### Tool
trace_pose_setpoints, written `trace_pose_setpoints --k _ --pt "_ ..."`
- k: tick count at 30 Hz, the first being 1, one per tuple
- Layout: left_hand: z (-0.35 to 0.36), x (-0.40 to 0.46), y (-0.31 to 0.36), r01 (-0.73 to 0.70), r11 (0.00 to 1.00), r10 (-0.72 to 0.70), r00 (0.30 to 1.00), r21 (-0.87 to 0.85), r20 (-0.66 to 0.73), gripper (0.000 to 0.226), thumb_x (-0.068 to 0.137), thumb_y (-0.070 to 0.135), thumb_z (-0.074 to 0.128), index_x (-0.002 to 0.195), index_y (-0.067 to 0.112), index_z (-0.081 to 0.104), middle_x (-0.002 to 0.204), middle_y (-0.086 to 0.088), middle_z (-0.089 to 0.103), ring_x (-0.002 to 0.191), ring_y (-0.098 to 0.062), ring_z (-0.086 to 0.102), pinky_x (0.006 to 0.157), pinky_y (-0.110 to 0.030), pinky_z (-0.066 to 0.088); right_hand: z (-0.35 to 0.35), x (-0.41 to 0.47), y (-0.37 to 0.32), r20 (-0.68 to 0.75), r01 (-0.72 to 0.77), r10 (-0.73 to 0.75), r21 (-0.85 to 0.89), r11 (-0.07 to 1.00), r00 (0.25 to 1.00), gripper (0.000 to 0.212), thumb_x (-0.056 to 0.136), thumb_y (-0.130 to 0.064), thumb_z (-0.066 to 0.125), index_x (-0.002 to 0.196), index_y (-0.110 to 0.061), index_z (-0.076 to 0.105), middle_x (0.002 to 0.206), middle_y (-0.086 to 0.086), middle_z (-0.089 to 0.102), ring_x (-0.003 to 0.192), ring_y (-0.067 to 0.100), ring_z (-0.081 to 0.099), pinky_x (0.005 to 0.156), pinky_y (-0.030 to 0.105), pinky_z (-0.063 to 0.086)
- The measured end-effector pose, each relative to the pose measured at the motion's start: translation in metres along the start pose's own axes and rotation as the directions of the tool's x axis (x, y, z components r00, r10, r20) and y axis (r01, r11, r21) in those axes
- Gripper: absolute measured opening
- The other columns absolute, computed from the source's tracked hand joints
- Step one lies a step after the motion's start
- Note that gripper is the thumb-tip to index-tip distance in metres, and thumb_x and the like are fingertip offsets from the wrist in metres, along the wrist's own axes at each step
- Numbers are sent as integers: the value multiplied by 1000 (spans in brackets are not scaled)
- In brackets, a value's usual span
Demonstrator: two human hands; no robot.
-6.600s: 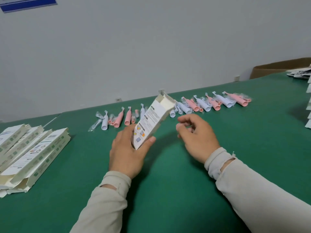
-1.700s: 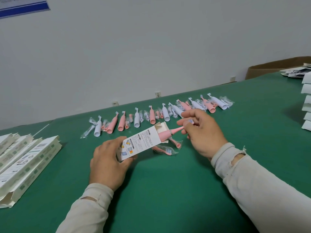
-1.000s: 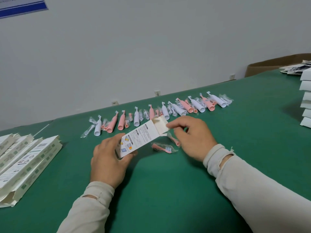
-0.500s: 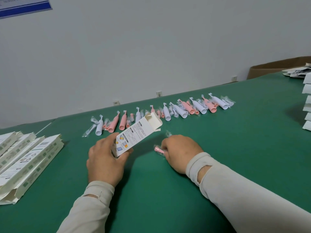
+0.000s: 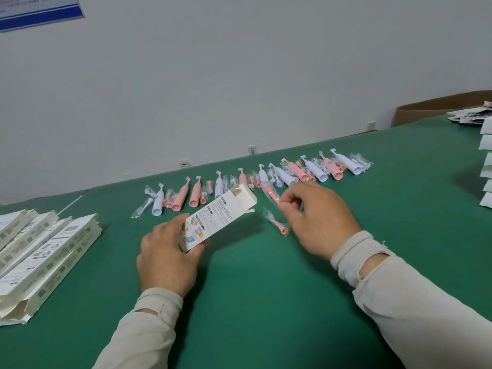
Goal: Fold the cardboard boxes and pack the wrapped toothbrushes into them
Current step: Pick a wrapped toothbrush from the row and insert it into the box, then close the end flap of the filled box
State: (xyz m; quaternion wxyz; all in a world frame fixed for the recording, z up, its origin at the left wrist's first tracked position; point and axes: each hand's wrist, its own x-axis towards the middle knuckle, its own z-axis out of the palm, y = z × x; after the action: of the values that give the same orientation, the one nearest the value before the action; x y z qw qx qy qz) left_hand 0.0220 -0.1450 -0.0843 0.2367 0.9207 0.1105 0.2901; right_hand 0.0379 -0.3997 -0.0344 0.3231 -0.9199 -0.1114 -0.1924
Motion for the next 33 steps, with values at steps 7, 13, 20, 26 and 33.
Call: trace_pose_setpoints --k 7,13,20,26,33 --pt "0 -1 2 -73 996 72 997 58 9 50 80 41 76 127 41 59 123 4 60 114 -31 47 91 -45 39 10 0 -1 113 103 -88 -137 985 990 8 99 -26 50 92 -28 52 91 -6 55 83 23 56 77 40 51" --pt "1 -4 5 -218 974 215 976 57 43 58 76 30 82 130 35 61 125 7 61 115 -24 46 92 -42 38 8 2 -2 70 79 -67 -183 980 995 17 96 -17 53 111 -25 57 98 -6 55 92 25 59 82 38 51" --pt "2 -4 3 -216 976 215 973 4 84 61 75 29 82 131 36 59 125 8 60 118 -24 46 98 -40 37 10 5 5 -80 -19 20 24 1000 997 11 97 -21 57 87 -24 62 97 -9 48 81 10 52 77 26 42" --pt "3 -4 4 -225 974 226 970 -20 88 60 76 30 82 131 37 58 125 10 60 118 -22 46 99 -41 38 18 6 6 -170 -40 73 186 982 983 13 92 -21 66 81 -28 67 91 -18 45 76 -2 51 63 4 33" --pt "4 -1 -1 -209 977 212 975 -52 59 57 75 34 82 128 37 60 124 9 61 119 -24 50 101 -43 37 34 -4 -8 163 -162 68 680 715 984 22 90 -11 58 101 -29 54 102 -20 73 72 1 64 56 18 46"
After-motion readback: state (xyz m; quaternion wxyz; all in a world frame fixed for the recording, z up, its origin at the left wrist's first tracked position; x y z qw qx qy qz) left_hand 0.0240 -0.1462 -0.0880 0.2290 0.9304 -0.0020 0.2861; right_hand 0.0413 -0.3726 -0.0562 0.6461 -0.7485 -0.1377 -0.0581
